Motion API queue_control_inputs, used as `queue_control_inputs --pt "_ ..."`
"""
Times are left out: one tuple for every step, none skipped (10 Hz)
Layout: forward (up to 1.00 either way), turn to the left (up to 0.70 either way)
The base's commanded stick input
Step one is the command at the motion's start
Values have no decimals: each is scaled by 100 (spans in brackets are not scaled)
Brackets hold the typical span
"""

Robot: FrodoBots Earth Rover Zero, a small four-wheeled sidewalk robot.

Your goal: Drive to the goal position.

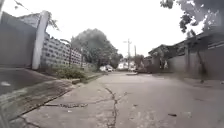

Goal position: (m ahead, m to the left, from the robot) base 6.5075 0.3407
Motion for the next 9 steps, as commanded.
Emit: queue_control_inputs --pt "70 0" --pt "70 0" --pt "70 0" --pt "70 0" --pt "70 0" --pt "70 0" --pt "70 0" --pt "70 0" --pt "70 0"
